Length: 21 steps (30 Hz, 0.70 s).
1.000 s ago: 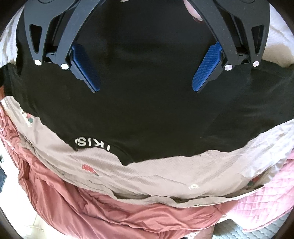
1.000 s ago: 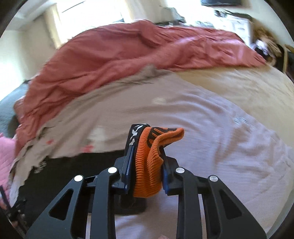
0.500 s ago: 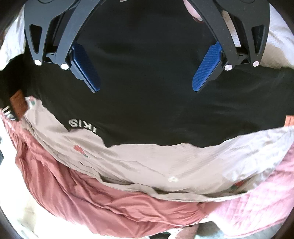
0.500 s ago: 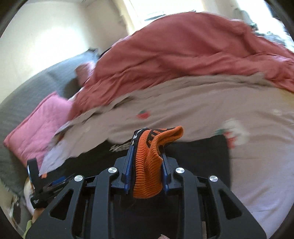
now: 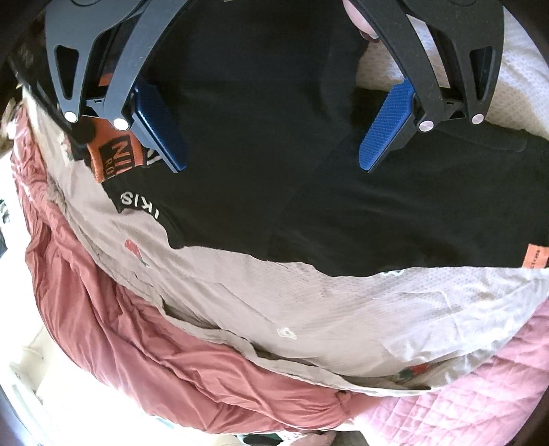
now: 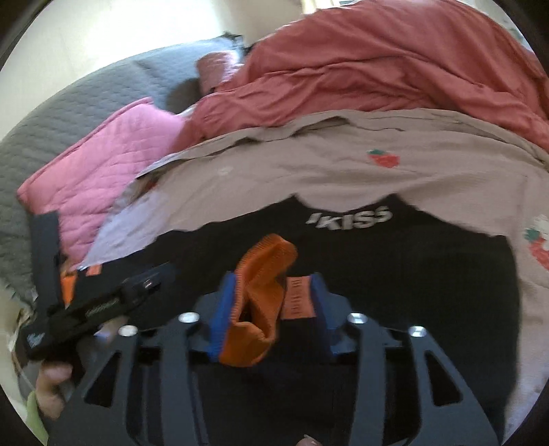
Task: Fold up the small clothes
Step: 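Carry the cuff across the shirt body with the right tool and release, then grasp the folded orange cuff with the left tool, reposition it, release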
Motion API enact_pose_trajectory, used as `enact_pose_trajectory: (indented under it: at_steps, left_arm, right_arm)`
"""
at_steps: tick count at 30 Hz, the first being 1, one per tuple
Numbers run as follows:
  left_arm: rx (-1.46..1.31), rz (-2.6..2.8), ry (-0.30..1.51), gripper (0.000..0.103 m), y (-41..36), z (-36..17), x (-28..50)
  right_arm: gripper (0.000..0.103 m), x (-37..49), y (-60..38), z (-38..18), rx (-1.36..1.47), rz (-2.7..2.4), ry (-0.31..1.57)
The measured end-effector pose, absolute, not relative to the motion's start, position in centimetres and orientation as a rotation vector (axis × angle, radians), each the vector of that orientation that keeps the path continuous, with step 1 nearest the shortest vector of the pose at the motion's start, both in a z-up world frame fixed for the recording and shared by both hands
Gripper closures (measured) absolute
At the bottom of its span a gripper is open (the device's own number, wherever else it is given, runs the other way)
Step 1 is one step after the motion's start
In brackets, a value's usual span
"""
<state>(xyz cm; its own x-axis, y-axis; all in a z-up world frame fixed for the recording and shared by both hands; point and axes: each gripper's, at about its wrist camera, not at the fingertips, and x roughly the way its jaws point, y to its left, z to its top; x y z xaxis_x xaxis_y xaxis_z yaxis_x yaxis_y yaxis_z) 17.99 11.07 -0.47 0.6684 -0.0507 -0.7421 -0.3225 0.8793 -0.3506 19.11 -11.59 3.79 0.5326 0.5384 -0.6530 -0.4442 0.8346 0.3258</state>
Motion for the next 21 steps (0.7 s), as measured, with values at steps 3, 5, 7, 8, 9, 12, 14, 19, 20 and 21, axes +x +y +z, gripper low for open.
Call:
enact_pose_trajectory:
  at_steps: [3,5,7,8,9,12,14,19,20,21]
  left_arm:
    - [-0.515,0.146,0.822,0.009,11.5,-0.4,17.7]
    - [-0.547,0.108,0.811,0.009,11.5,-0.3,17.6]
    - [-0.562,0.066,0.806,0.009,11.1,-0.2,17.5]
    - [-0.569,0.045,0.801,0.009,10.8,-0.1,17.4]
    - [-0.582,0.021,0.793,0.009,10.5,-0.1,17.3]
    - [-0.603,-0.045,0.802,0.009,9.8,-0.3,17.5]
    - [-0.588,-0.065,0.844,0.009,9.0,-1.0,17.9]
    - [-0.488,-0.061,0.922,0.034,6.5,-2.1,18.6]
    - [-0.452,-0.052,0.929,0.035,5.9,-2.2,18.6]
    - [-0.43,-0.045,0.931,0.042,5.7,-2.2,18.7]
  right_arm:
    - [0.051,18.5,-11.9,4.4,0.111,0.591,0.795]
    - [0.05,18.4,-13.3,4.5,0.126,0.561,0.794]
    - [0.05,18.3,-14.3,4.6,0.146,0.547,0.792]
    - [0.05,18.2,-14.9,4.6,0.15,0.532,0.789]
    - [0.048,18.1,-15.7,4.6,0.157,0.517,0.787]
    - [0.045,18.0,-18.0,4.3,0.179,0.461,0.797]
    - [0.045,18.1,-19.3,4.1,0.187,0.428,0.797]
    - [0.045,18.3,-22.6,3.5,0.216,0.341,0.801]
    - [0.045,18.3,-23.1,3.4,0.222,0.327,0.801]
    - [0.045,18.3,-23.7,3.3,0.231,0.313,0.801]
